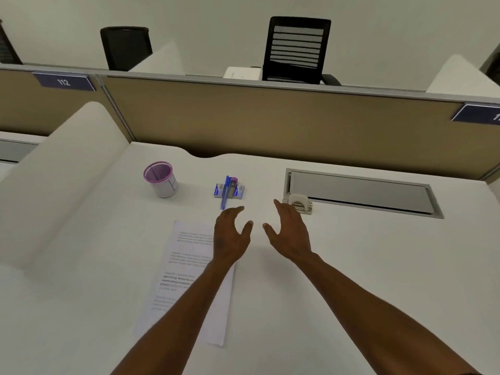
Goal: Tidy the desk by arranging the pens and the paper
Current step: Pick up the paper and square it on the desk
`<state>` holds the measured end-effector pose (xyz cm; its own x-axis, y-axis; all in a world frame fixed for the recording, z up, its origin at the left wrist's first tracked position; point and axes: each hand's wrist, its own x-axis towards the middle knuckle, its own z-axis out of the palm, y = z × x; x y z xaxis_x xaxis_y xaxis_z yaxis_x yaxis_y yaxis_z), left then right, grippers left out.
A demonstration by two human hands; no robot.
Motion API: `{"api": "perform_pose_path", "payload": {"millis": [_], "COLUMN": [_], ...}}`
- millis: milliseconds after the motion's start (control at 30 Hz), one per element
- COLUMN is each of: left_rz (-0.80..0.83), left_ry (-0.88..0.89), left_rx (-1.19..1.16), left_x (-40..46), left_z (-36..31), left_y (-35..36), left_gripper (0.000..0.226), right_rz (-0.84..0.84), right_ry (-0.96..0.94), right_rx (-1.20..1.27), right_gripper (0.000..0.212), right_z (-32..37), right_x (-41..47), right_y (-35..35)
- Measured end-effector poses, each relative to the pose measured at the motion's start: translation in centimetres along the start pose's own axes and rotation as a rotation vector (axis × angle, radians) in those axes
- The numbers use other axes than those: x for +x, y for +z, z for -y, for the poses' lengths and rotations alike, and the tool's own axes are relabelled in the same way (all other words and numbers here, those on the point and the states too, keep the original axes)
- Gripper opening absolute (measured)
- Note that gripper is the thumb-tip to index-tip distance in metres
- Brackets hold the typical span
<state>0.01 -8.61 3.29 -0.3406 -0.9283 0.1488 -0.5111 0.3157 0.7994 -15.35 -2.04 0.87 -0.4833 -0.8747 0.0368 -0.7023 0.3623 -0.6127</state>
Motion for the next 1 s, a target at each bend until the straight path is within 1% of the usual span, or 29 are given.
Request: {"api": "perform_pose_path", "payload": {"millis": [333,467,633,767,867,1000], "left_rz": [-0.033,-0.105,-0.197,-0.200,-0.181,-0.152], "left_ry": [-0.073,-0.141,-0.267,-0.380,-0.434,-0.462], "left_rx": [0.088,0.144,0.132,0.183,0.212,0.240], "left_x": [-8.7,-11.9,-14.9,-15.7,-15.5,-14.8], "left_z": [-1.7,-1.3,1.3,4.4,6.4,8.4], "left_y": [-2.6,-4.9,-8.6,-10.8,-11.9,-12.9], "left_gripper": [0.047,0.046,0.041,0.041,0.042,0.044], "right_rz": [0.059,0.112,0.228,0.314,0.362,0.381], "right_ry": [-0.171,-0.237,-0.301,-0.378,-0.358,-0.308], "right_rx": [-0.015,-0.006,0.008,-0.056,-0.111,-0.150], "right_gripper": [0.079,0.082,0.084,0.086,0.087,0.087], "right_z": [1.8,3.1,4.9,6.2,7.1,7.8], "right_x": [-7.4,-10.3,-13.0,-14.3,-14.4,-14.0], "right_y": [0.5,0.7,1.7,3.3,4.5,5.6]}}
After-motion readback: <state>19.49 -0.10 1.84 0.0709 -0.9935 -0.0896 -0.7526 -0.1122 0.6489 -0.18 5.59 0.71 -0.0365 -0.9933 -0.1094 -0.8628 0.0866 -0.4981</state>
